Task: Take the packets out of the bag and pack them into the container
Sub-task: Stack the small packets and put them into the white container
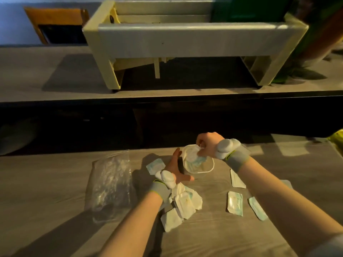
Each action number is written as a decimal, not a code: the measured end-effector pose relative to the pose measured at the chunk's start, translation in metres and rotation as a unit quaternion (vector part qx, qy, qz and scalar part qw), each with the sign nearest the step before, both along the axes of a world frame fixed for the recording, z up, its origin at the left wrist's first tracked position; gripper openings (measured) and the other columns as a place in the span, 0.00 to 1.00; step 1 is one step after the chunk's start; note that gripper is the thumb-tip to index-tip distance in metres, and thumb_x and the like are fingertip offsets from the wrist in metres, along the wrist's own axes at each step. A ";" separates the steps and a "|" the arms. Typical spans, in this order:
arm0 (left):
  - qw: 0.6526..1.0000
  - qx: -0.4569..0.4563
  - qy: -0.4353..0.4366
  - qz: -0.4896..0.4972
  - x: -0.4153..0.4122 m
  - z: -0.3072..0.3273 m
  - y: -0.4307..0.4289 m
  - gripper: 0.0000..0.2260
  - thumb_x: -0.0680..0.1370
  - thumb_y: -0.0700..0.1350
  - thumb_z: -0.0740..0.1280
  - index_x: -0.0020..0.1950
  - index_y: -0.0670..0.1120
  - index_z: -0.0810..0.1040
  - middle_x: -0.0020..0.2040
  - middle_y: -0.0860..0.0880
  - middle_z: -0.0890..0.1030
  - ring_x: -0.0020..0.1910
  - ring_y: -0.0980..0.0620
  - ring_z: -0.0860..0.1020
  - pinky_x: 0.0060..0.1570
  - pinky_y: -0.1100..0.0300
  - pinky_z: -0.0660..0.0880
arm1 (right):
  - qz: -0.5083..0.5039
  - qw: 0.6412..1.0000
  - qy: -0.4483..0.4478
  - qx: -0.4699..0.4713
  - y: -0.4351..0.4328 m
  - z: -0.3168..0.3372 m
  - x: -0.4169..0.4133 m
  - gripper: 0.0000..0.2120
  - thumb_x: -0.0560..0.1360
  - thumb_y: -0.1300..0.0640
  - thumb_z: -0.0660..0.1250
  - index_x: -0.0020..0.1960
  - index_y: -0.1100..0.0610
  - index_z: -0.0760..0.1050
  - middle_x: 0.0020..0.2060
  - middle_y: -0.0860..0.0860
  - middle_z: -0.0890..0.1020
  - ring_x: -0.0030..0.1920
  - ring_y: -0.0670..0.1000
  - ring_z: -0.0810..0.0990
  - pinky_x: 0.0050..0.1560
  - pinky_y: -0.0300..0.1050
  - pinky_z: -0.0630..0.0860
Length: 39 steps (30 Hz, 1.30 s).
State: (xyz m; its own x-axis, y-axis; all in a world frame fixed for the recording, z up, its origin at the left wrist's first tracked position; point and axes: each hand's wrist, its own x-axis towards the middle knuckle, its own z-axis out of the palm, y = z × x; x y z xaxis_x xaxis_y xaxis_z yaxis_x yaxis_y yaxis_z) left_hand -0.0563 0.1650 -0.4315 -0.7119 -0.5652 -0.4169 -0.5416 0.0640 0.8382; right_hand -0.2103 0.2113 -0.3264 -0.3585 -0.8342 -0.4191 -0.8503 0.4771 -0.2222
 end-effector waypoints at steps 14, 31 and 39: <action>0.999 -0.026 0.031 -0.025 0.007 -0.005 0.007 0.42 0.64 0.41 0.78 0.72 0.50 0.58 0.56 0.53 0.76 0.56 0.54 0.76 0.50 0.71 0.72 | 0.138 0.983 0.021 0.118 -0.015 -0.041 0.023 0.12 0.73 0.57 0.68 0.56 0.55 0.78 0.56 0.57 0.81 0.58 0.58 0.80 0.55 0.49 0.77; 0.999 0.006 0.033 -0.012 0.010 0.008 0.014 0.42 0.66 0.36 0.76 0.74 0.48 0.57 0.64 0.48 0.75 0.60 0.55 0.72 0.52 0.69 0.69 | 0.045 0.993 -0.100 -0.035 0.011 -0.028 0.018 0.18 0.75 0.69 0.61 0.60 0.55 0.78 0.57 0.52 0.82 0.59 0.51 0.80 0.61 0.41 0.75; 0.999 -0.026 -0.016 0.023 0.028 0.006 0.009 0.44 0.66 0.44 0.76 0.75 0.41 0.55 0.68 0.46 0.70 0.67 0.51 0.69 0.70 0.54 0.66 | -0.031 0.976 -0.123 -0.178 0.023 -0.013 0.045 0.12 0.76 0.64 0.61 0.54 0.54 0.80 0.48 0.51 0.84 0.50 0.52 0.82 0.54 0.46 0.79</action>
